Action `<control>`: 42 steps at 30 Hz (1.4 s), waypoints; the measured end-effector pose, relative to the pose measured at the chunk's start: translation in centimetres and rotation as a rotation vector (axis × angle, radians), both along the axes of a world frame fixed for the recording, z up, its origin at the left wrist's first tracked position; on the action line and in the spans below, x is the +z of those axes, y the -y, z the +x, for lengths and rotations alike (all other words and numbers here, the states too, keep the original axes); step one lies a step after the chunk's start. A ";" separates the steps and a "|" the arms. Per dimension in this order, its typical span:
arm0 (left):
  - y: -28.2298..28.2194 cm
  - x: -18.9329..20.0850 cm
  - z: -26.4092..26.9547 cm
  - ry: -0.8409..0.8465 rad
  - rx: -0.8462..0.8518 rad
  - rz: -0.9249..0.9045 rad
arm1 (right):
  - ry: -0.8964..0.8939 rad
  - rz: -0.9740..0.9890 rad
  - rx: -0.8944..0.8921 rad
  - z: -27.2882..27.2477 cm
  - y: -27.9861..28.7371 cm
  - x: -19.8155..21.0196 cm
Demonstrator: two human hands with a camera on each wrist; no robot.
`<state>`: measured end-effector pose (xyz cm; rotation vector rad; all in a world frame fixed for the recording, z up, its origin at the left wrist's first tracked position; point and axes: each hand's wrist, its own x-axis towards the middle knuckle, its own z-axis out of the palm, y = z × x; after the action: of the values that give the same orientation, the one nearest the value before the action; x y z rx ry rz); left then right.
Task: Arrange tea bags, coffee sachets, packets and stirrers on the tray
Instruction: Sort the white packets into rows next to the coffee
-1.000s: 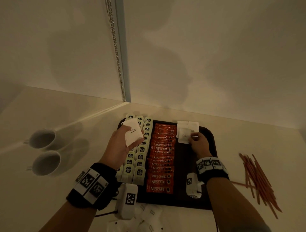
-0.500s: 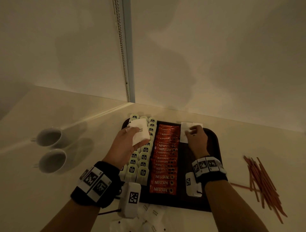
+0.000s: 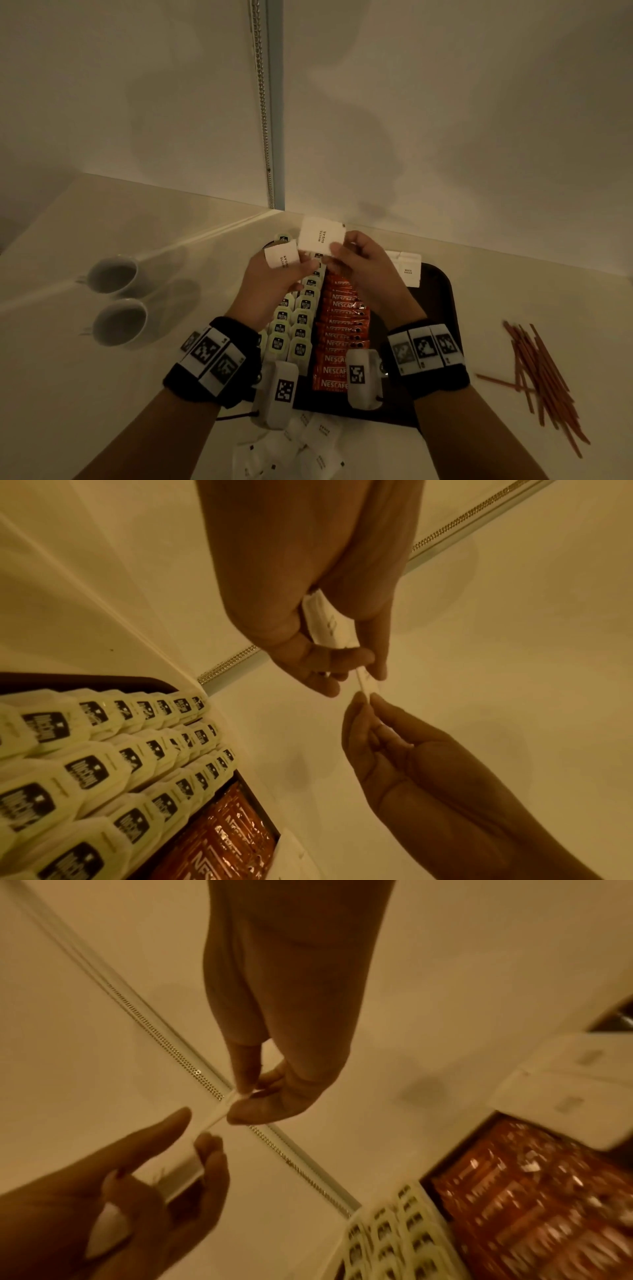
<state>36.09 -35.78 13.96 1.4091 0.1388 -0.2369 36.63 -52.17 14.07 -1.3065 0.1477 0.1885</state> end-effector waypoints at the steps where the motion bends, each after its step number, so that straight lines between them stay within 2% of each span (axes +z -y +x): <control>1: 0.1 0.0 -0.1 0.013 0.017 0.004 | -0.043 0.057 0.017 -0.3 -0.1 -0.1; 6: 0.3 0.3 -0.1 0.064 0.092 0.057 | -0.038 -0.162 0.146 -1.9 -0.7 -1.3; 11: 0.4 1.0 -0.5 0.126 0.043 0.144 | 0.059 -0.270 0.106 -2.5 -0.5 -0.8; 16: 1.0 1.5 -0.4 0.150 0.060 0.191 | 0.052 -0.211 -0.030 -2.7 -0.1 -1.0; 19: 1.2 1.2 -0.1 0.070 0.034 0.111 | 0.004 -0.190 -0.091 -2.7 1.3 -1.6; 22: 0.7 0.8 0.1 -0.048 0.071 -0.080 | -0.058 -0.181 -0.235 -2.3 4.3 -2.7; 24: 0.3 0.6 0.0 -0.080 0.080 -0.165 | -0.093 -0.278 -0.351 -1.8 7.1 -4.4; 26: 0.0 0.3 0.0 -0.088 0.083 -0.194 | -0.135 -0.494 -0.432 -1.3 10.1 -6.8; 28: -0.1 -0.2 0.1 -0.084 0.106 -0.167 | -0.197 -0.725 -0.446 -1.1 12.7 -9.1; 30: -0.2 -0.5 0.2 -0.075 0.127 -0.121 | -0.260 -0.863 -0.435 -1.1 14.5 -10.7; 36: -0.1 -0.8 0.3 -0.036 0.127 -0.101 | -0.352 -0.988 -0.363 -0.7 16.1 -12.8; 40: 0.0 -0.7 0.3 -0.095 0.125 -0.148 | -0.371 -0.980 -0.369 0.1 15.9 -13.1; 42: 0.0 -0.5 0.3 -0.159 0.140 -0.238 | -0.378 -0.999 -0.378 0.4 15.8 -13.2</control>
<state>36.43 -35.78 13.48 1.1382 0.3291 -0.2408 37.03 -67.94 0.87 -2.1853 0.8896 0.0228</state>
